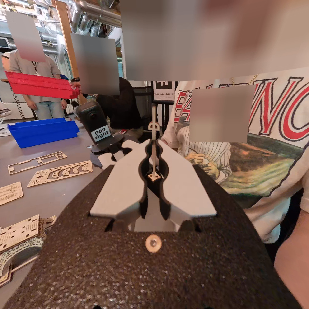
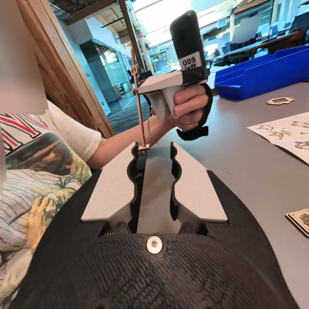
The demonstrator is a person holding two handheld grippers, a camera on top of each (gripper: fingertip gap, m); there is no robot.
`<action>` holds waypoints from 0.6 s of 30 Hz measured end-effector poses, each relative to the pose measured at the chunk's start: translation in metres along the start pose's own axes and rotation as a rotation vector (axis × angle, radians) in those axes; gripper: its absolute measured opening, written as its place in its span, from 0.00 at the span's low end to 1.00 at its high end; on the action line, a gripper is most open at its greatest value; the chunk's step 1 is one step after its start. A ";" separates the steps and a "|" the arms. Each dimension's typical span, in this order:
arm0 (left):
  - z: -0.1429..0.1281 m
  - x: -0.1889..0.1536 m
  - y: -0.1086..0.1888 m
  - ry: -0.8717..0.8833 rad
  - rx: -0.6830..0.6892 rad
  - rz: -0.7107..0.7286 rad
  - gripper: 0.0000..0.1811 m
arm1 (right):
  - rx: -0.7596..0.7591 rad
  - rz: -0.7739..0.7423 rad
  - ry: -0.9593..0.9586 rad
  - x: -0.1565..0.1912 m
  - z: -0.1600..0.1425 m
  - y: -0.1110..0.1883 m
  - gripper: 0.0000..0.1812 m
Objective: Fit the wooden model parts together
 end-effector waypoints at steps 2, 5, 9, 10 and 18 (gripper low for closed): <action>0.000 0.000 0.001 0.003 0.001 0.000 0.00 | 0.048 0.055 -0.003 0.002 -0.005 -0.002 0.24; -0.001 0.001 0.008 0.017 0.004 0.008 0.01 | 0.180 0.006 0.095 -0.005 -0.013 0.006 0.27; -0.007 -0.003 0.027 0.040 0.024 0.027 0.00 | 0.400 -0.257 0.155 -0.045 -0.021 0.034 0.20; -0.008 -0.004 0.032 0.048 0.009 0.026 0.00 | 0.453 -0.276 0.175 -0.051 -0.024 0.037 0.19; -0.014 -0.002 0.046 0.089 -0.045 -0.015 0.00 | 0.719 0.008 0.145 -0.074 -0.037 0.011 0.00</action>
Point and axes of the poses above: each gripper's, where its closed fingertips meet, y back along the fingers, z out of its top, x = y × z across the jaws, the point moved 5 cm from there along y, back along the fingers, and after that the axes turned 2 degrees about y, right-handed, at the moved point
